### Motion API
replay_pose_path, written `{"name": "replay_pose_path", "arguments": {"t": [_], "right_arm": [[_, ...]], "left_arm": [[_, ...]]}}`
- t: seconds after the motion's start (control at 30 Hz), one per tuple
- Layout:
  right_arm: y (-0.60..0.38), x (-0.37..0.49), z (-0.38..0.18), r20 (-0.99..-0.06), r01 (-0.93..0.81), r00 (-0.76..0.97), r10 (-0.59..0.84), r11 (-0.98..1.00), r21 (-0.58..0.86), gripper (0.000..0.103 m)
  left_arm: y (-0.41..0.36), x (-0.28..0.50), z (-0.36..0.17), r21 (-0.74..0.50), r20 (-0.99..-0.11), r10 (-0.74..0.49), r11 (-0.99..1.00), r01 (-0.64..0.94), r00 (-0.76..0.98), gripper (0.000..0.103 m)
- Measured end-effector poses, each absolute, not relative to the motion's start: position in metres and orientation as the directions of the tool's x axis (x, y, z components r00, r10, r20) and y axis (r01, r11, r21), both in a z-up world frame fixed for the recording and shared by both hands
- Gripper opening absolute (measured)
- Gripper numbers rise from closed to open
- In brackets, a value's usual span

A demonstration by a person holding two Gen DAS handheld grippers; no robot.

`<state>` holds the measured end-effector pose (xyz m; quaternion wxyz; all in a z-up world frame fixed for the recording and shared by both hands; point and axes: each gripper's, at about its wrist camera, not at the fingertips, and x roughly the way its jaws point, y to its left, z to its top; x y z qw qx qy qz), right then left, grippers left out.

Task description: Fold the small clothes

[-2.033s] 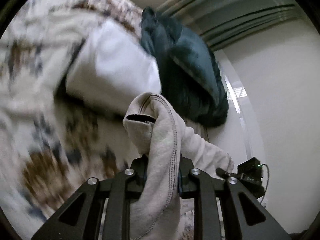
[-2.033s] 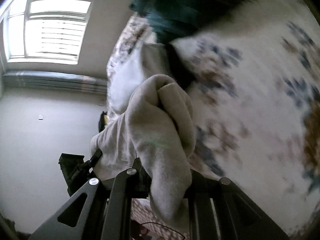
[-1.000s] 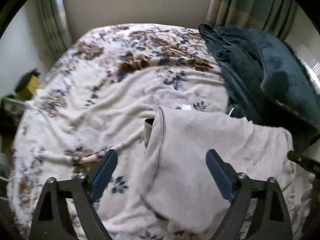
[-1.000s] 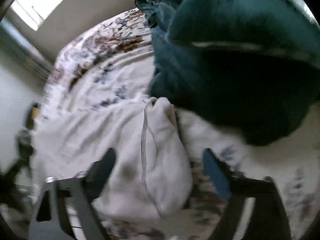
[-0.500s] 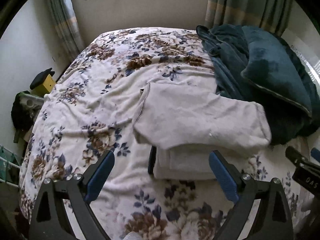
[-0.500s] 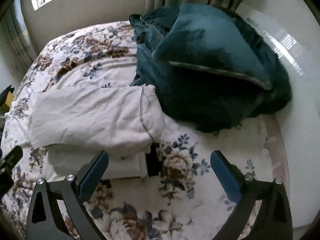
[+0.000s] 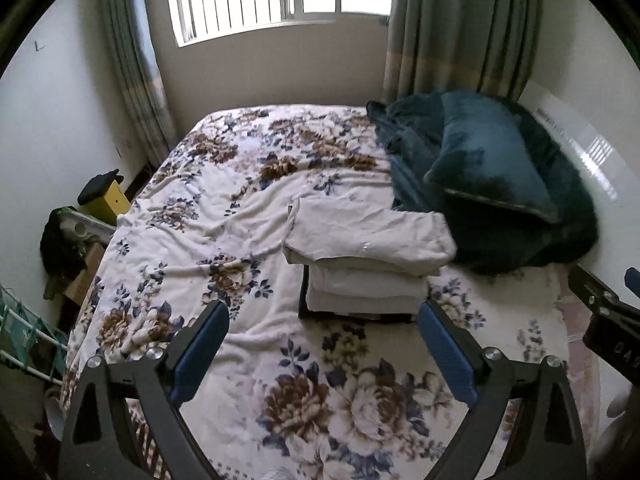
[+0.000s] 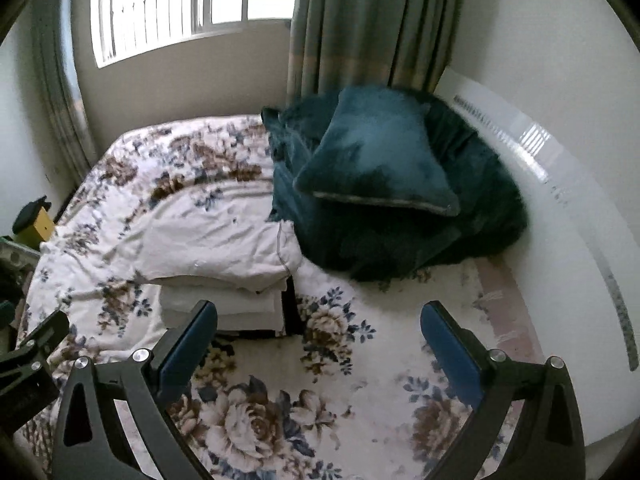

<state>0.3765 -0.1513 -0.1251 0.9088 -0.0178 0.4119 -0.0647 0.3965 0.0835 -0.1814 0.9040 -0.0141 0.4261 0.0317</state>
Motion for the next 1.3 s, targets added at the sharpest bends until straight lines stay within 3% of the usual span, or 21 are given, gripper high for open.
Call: {"name": "replay_pose_path", "arguments": {"t": [0.3, 0.6, 0.87, 1.3], "right_arm": [[-0.163, 0.267, -0.040, -0.687, 0.069, 0.721, -0.088, 0.996, -0.055, 0.103], [-0.178, 0.198, -0.001, -0.662, 0.025, 0.748, -0.045, 0.999, -0.039, 0.103], [-0.186, 0.174, 0.013, -0.639, 0.025, 0.768, -0.036, 0.999, -0.027, 0.103], [-0.185, 0.166, 0.012, -0.648, 0.001, 0.762, -0.019, 1.000, -0.028, 0.103]], "left_arm": [[0.076, 0.314, -0.122, -0.010, -0.723, 0.054, 0.996, -0.089, 0.689, 0.096], [0.064, 0.260, -0.096, -0.002, -0.688, 0.076, 0.994, -0.107, 0.722, 0.096], [0.058, 0.237, -0.091, 0.022, -0.670, 0.090, 0.995, -0.101, 0.737, 0.103], [0.055, 0.223, -0.082, 0.009, -0.664, 0.082, 0.995, -0.102, 0.743, 0.103]]}}
